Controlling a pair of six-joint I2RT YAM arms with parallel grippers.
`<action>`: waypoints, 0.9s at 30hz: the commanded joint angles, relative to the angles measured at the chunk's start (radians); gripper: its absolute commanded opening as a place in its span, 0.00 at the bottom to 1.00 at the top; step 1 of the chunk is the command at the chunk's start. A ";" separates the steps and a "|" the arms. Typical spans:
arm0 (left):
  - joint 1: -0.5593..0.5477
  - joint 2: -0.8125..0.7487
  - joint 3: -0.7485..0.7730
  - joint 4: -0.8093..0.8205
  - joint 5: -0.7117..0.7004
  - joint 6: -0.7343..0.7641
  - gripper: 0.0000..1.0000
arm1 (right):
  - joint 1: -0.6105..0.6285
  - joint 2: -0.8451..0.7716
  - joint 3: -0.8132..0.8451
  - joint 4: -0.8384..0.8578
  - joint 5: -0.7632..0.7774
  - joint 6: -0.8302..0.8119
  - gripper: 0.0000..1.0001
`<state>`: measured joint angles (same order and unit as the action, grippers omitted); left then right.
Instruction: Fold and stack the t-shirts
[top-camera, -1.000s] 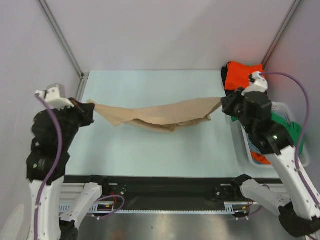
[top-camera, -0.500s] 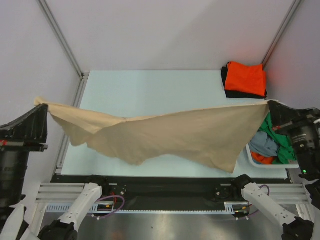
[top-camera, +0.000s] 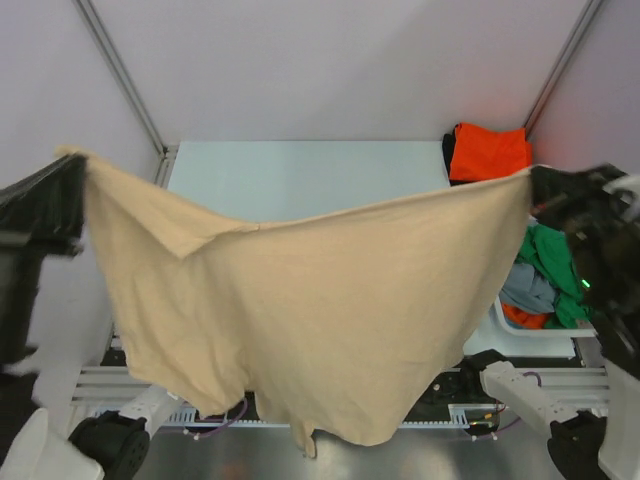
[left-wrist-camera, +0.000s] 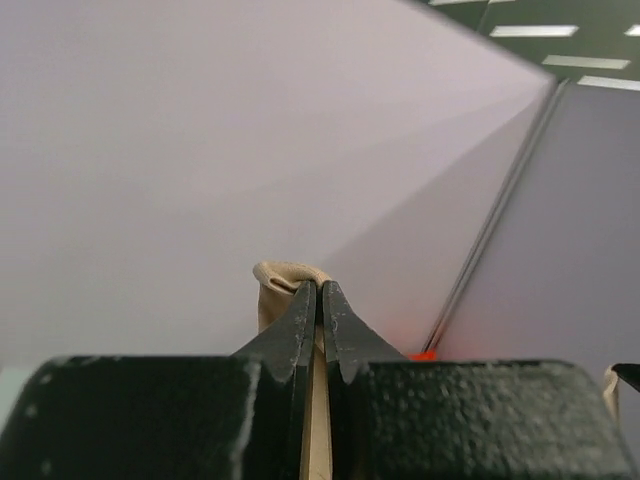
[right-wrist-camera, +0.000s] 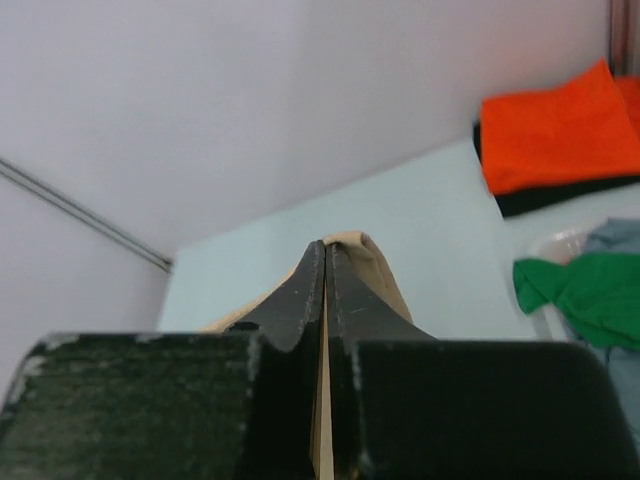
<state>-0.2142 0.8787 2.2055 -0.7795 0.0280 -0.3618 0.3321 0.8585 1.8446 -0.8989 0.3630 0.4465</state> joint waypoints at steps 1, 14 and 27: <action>-0.005 0.163 -0.140 -0.052 -0.069 0.038 0.07 | -0.004 0.149 -0.149 0.050 0.059 -0.015 0.00; 0.182 1.453 0.347 -0.128 0.171 0.049 0.34 | -0.154 1.021 -0.170 0.476 -0.041 0.008 0.00; 0.177 1.285 -0.010 0.079 0.162 -0.033 0.91 | -0.147 1.147 -0.019 0.380 -0.104 -0.005 0.63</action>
<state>-0.0082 2.3600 2.2425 -0.6956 0.2234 -0.4171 0.1661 2.2124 1.9625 -0.5850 0.2619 0.4267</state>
